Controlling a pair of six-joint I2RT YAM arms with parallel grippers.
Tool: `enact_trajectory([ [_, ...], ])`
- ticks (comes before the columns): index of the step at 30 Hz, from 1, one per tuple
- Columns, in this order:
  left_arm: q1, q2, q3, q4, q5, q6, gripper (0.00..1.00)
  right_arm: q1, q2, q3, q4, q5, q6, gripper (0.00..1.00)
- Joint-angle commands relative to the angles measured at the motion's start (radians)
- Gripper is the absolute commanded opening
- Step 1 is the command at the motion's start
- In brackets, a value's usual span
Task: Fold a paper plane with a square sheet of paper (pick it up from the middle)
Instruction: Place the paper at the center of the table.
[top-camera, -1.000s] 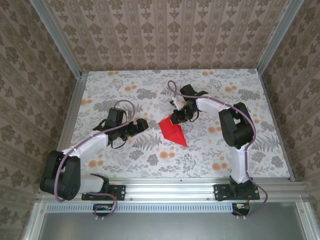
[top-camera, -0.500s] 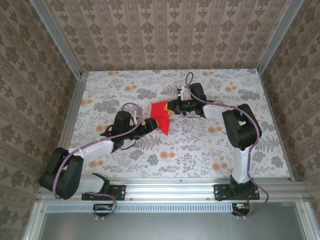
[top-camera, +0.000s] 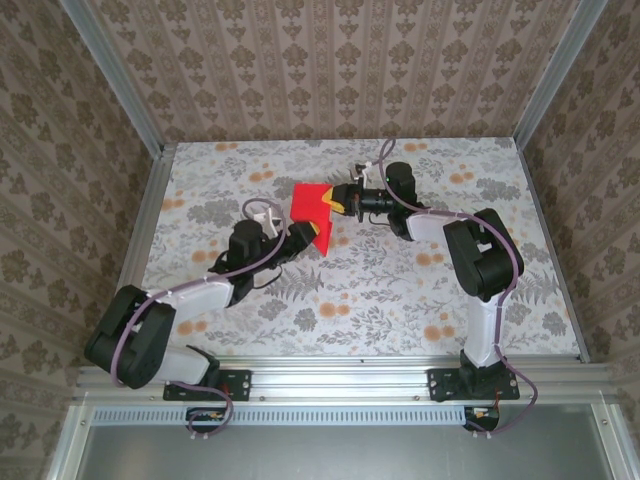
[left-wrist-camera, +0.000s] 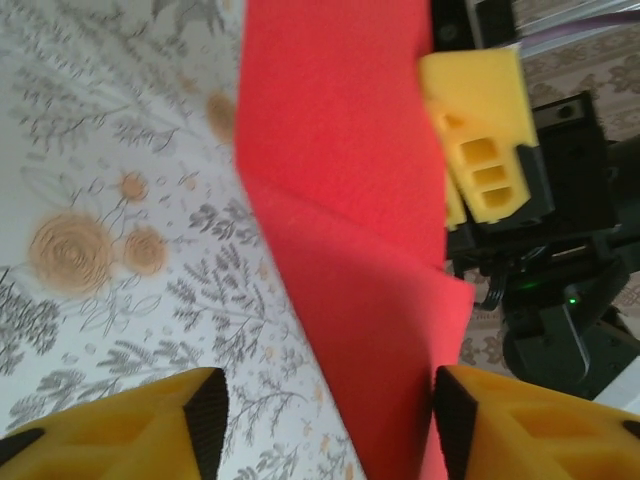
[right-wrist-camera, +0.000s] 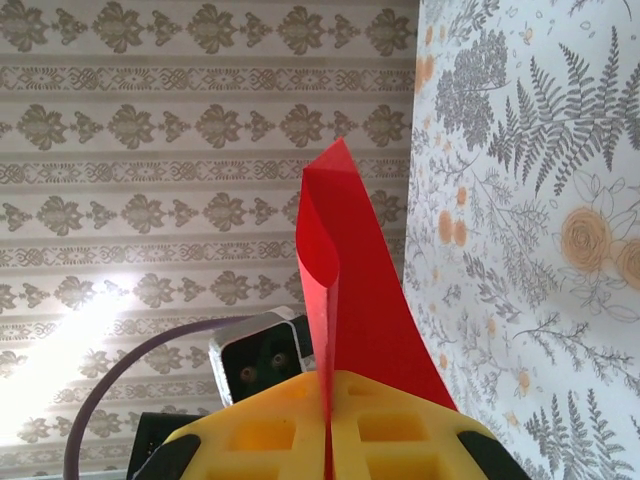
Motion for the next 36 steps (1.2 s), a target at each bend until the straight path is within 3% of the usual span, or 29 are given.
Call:
enact_trajectory([
  [1, -0.009, -0.015, -0.038, 0.107, -0.058, -0.029, 0.56, -0.002, -0.034, -0.019, 0.070, -0.037, 0.044, 0.09],
  [7, -0.009, -0.073, -0.080, 0.110, -0.120, -0.017, 0.45, -0.004, -0.032, -0.032, 0.066, -0.040, 0.036, 0.08],
  [15, -0.009, -0.087, -0.073, 0.113, -0.112, 0.002, 0.32, -0.004, -0.039, -0.046, 0.068, -0.047, 0.035, 0.08],
  [21, -0.009, -0.079, -0.069, 0.092, -0.117, 0.010, 0.15, -0.003, -0.041, -0.058, 0.066, -0.050, 0.030, 0.10],
  [24, -0.012, -0.068, -0.061, 0.057, -0.120, 0.028, 0.07, -0.005, -0.044, -0.069, 0.054, -0.049, 0.013, 0.21],
  [26, -0.017, -0.054, -0.051, 0.018, -0.125, 0.053, 0.04, -0.012, -0.050, -0.084, 0.028, -0.039, -0.012, 0.38],
  [30, -0.031, -0.001, -0.025, -0.065, -0.136, 0.120, 0.02, -0.048, -0.096, -0.128, -0.175, 0.012, -0.175, 0.56],
  [36, -0.056, 0.120, 0.021, -0.080, -0.134, 0.180, 0.01, -0.044, -0.258, -0.097, -0.862, 0.303, -0.669, 0.59],
])
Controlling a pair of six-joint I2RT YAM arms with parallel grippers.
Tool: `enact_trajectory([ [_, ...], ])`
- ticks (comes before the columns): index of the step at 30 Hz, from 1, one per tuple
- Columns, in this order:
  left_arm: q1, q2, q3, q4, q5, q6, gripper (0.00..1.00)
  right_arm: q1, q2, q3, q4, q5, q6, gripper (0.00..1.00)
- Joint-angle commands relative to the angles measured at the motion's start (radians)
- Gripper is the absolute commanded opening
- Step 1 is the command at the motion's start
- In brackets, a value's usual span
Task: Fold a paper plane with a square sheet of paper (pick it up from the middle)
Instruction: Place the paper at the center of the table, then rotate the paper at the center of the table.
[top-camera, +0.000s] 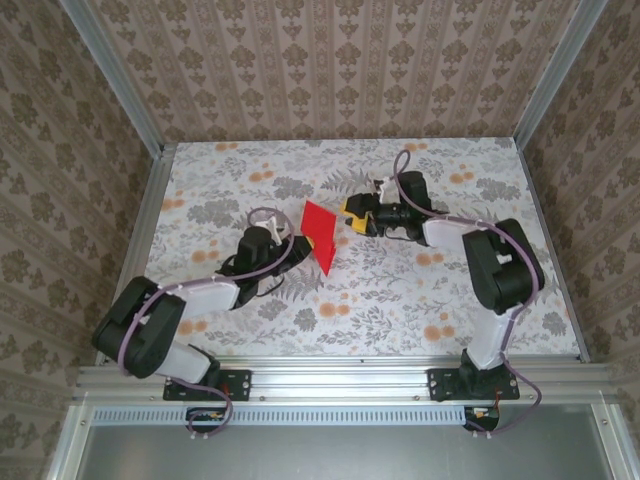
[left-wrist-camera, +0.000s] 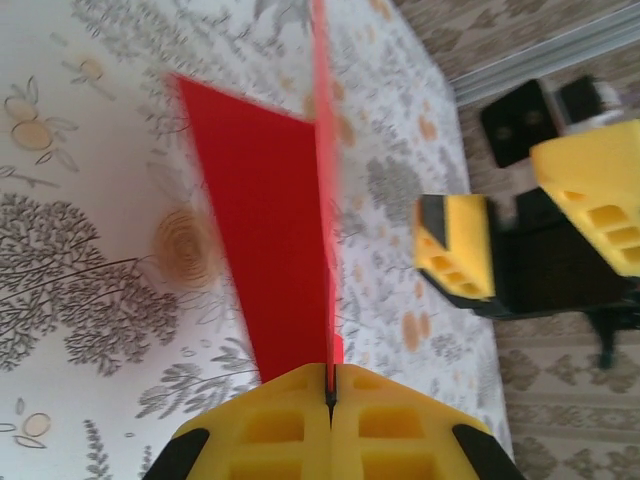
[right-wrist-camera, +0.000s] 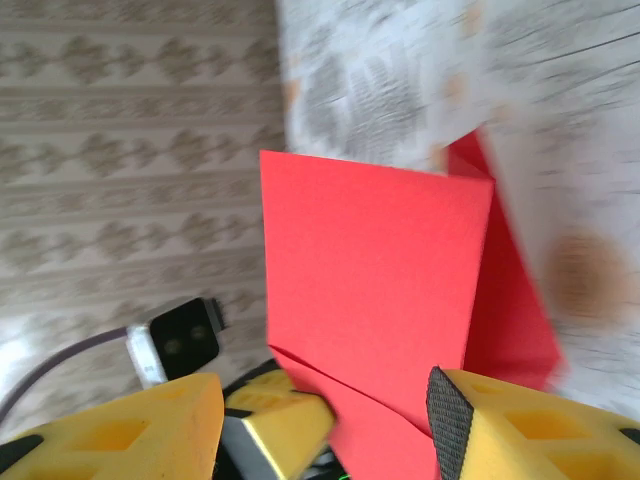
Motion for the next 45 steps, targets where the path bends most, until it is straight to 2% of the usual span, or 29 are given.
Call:
enact_trajectory([
  [1, -0.027, 0.054, 0.050, -0.044, -0.017, 0.078, 0.01, 0.016, -0.106, 0.019, -0.412, 0.196, -0.322, 0.58],
  [9, -0.081, 0.173, 0.087, -0.083, -0.064, 0.118, 0.01, 0.081, -0.162, -0.054, -0.439, 0.271, -0.373, 0.49],
  [15, -0.089, 0.214, 0.087, -0.092, -0.075, 0.121, 0.00, 0.157, -0.101, -0.054, -0.409, 0.278, -0.357, 0.31],
  [20, -0.096, 0.215, 0.094, -0.114, -0.083, 0.138, 0.01, 0.216, -0.035, -0.036, -0.408, 0.282, -0.340, 0.23],
  [29, -0.107, 0.215, 0.106, -0.130, -0.086, 0.156, 0.00, 0.223, 0.045, -0.013, -0.449, 0.324, -0.343, 0.16],
  [37, -0.113, 0.218, 0.117, -0.135, -0.077, 0.165, 0.01, 0.217, 0.073, -0.012, -0.478, 0.365, -0.351, 0.15],
  [45, -0.122, 0.223, 0.132, -0.123, -0.042, 0.182, 0.15, 0.213, 0.092, -0.012, -0.491, 0.375, -0.333, 0.12],
])
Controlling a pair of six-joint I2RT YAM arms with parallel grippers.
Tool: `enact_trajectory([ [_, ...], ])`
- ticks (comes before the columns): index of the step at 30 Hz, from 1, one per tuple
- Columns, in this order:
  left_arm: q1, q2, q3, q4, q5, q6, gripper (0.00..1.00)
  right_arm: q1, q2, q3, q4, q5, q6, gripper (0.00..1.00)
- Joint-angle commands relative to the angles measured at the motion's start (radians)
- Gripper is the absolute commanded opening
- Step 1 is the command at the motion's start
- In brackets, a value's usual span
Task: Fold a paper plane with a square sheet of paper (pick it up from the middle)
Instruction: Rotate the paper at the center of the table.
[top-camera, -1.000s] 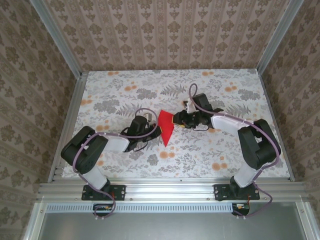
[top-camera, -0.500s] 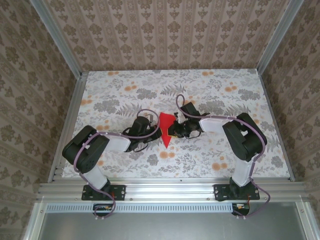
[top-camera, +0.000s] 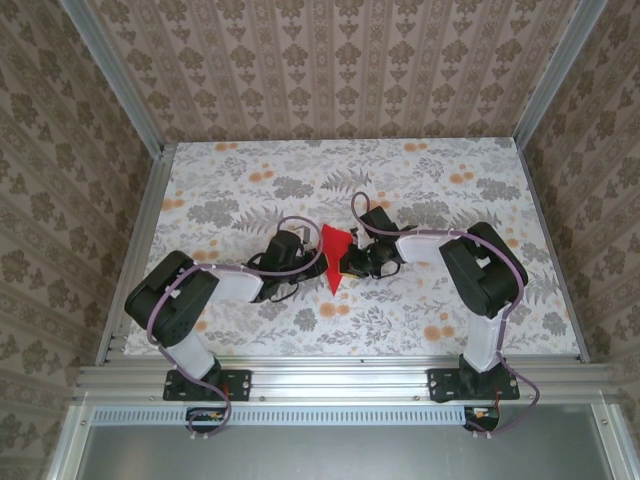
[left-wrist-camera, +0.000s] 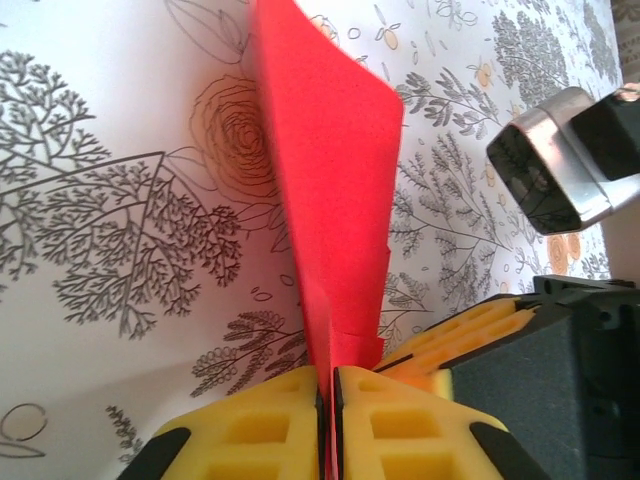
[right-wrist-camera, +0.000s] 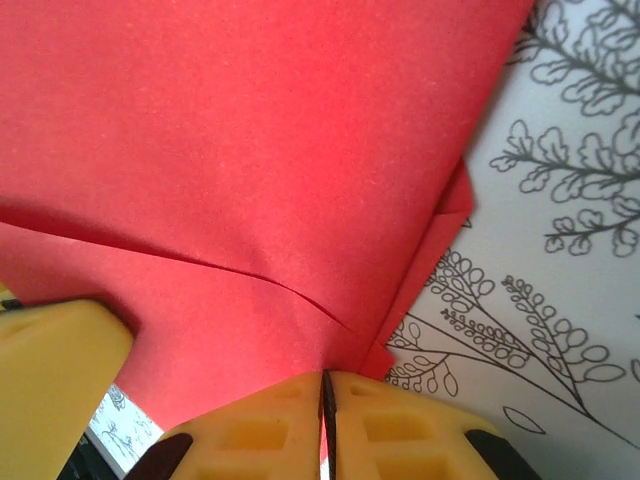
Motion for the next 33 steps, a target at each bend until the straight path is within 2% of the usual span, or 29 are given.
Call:
enact_trajectory([
  [1, -0.012, 0.017, 0.024, -0.005, 0.025, 0.033, 0.16, -0.006, 0.030, 0.016, -0.056, 0.044, 0.009, 0.11],
  [6, -0.024, 0.026, 0.018, -0.010, 0.036, 0.061, 0.19, -0.006, 0.031, 0.020, -0.077, 0.056, 0.031, 0.11],
  [15, -0.046, 0.023, 0.018, -0.048, 0.032, 0.164, 0.18, -0.007, 0.032, 0.024, -0.106, 0.065, 0.088, 0.10],
  [25, -0.067, 0.032, 0.004, -0.052, 0.031, 0.221, 0.21, -0.010, 0.028, -0.005, -0.039, 0.043, 0.214, 0.10],
  [29, -0.075, 0.045, 0.005, -0.052, 0.027, 0.227, 0.21, -0.010, 0.029, -0.014, -0.029, 0.042, 0.235, 0.10],
  [33, -0.081, 0.048, 0.009, -0.075, 0.003, 0.241, 0.16, -0.012, 0.026, -0.016, -0.035, 0.042, 0.245, 0.10],
])
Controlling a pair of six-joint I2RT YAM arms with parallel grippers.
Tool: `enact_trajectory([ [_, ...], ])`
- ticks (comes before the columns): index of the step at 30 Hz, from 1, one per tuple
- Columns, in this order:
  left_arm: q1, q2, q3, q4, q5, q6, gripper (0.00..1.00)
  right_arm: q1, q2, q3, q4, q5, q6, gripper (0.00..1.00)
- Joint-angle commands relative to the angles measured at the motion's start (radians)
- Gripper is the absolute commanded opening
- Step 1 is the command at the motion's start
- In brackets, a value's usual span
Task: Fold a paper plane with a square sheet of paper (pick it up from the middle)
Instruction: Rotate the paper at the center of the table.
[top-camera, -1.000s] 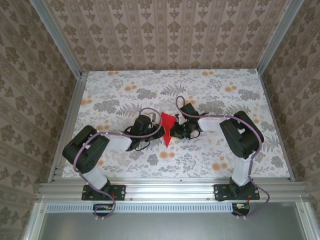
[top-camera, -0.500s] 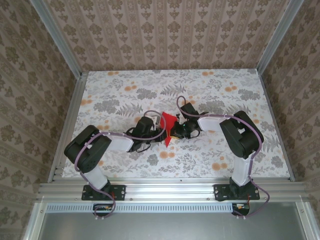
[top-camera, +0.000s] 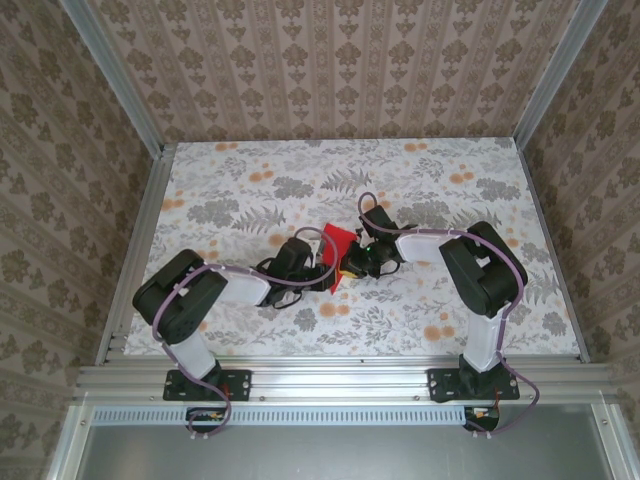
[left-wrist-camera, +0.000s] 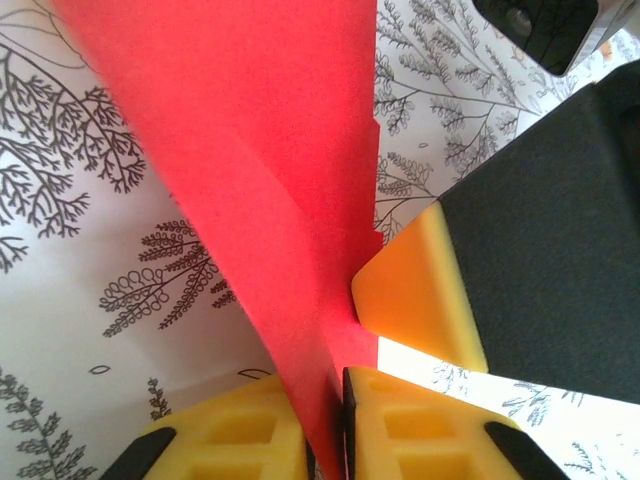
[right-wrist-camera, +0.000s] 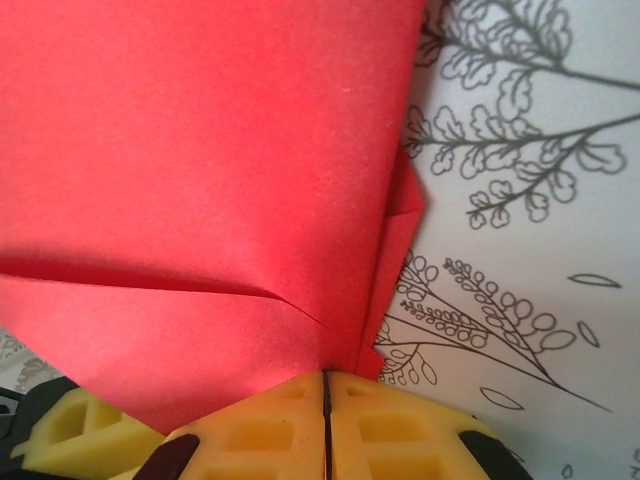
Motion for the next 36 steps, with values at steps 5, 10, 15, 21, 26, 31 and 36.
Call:
enact_trajectory([
  [5, -0.010, -0.006, 0.024, -0.096, -0.047, 0.107, 0.09, -0.019, -0.007, -0.028, -0.013, 0.020, 0.047, 0.12],
  [10, -0.010, -0.012, 0.069, -0.204, -0.047, 0.233, 0.03, -0.056, -0.100, -0.075, 0.069, -0.010, 0.076, 0.23],
  [15, -0.008, -0.021, 0.116, -0.307, -0.010, 0.357, 0.02, -0.072, -0.168, -0.076, 0.073, 0.001, 0.045, 0.27],
  [21, 0.010, -0.026, 0.132, -0.328, 0.048, 0.414, 0.01, -0.069, -0.093, -0.022, 0.054, -0.007, 0.015, 0.20],
  [26, 0.030, -0.021, 0.138, -0.320, 0.082, 0.420, 0.02, -0.059, -0.027, 0.017, 0.025, -0.011, -0.011, 0.16],
  [31, 0.040, -0.013, 0.141, -0.311, 0.098, 0.417, 0.05, -0.058, 0.020, 0.023, 0.022, -0.003, -0.011, 0.16],
  [36, 0.041, -0.018, 0.112, -0.249, 0.093, 0.341, 0.16, -0.057, 0.027, -0.021, 0.050, 0.042, 0.060, 0.13],
])
